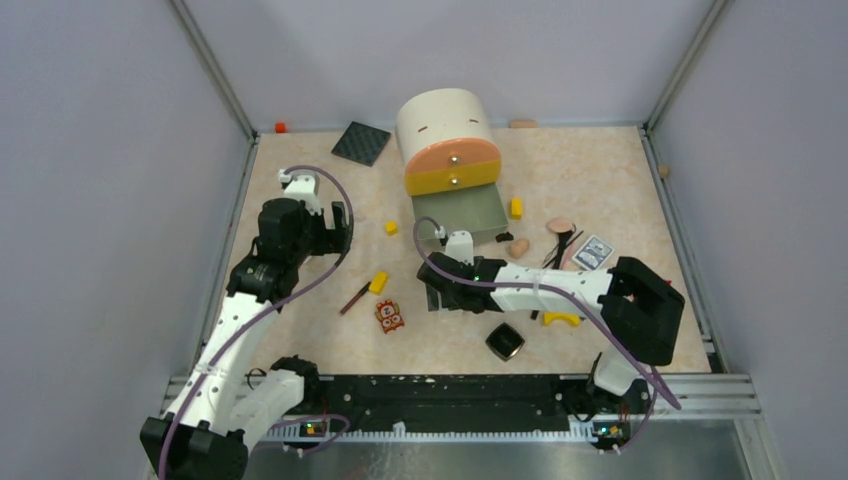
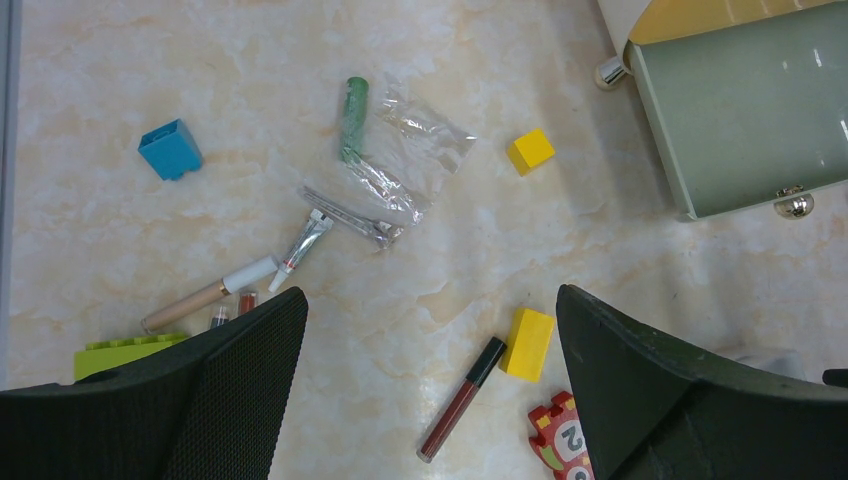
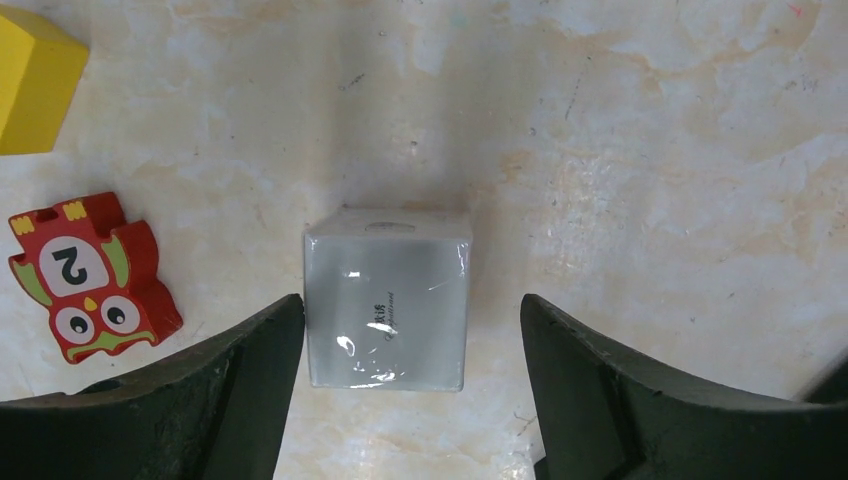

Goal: Organize the makeup
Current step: Pick up the makeup from the center of the board.

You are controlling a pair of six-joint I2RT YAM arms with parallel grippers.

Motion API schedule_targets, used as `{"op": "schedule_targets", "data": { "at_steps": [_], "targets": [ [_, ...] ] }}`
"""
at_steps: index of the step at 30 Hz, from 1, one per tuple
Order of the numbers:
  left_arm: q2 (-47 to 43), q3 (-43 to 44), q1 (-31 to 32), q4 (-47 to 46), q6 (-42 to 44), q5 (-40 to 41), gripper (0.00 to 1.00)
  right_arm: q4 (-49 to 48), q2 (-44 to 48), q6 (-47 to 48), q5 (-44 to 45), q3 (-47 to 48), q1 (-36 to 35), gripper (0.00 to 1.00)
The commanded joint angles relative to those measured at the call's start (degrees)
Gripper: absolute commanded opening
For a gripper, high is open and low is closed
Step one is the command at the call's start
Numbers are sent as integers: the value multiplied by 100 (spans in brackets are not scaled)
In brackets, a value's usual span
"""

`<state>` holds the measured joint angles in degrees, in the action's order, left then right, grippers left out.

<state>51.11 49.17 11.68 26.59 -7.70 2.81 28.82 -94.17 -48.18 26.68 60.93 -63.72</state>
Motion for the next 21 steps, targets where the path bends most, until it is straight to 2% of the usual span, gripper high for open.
{"op": "schedule_targets", "data": {
  "at_steps": [1,4,10,17,21],
  "targets": [
    [-138,-20,5,-216,31,-35,99,176,-100,-108,30,205,-60,77],
    [-139,-20,3,-224,28,-39,99,173,-169,-35,-90,227,-59,74],
    [-140,-21,4,-216,30,-47,99,4,-211,105,-234,203,-93,63],
    [-145,-20,1,-216,32,-25,99,76,29,228,15,285,-90,34],
    [-152,-17,1,-216,27,-17,99,153,431,454,369,490,-60,30]
  ]
}}
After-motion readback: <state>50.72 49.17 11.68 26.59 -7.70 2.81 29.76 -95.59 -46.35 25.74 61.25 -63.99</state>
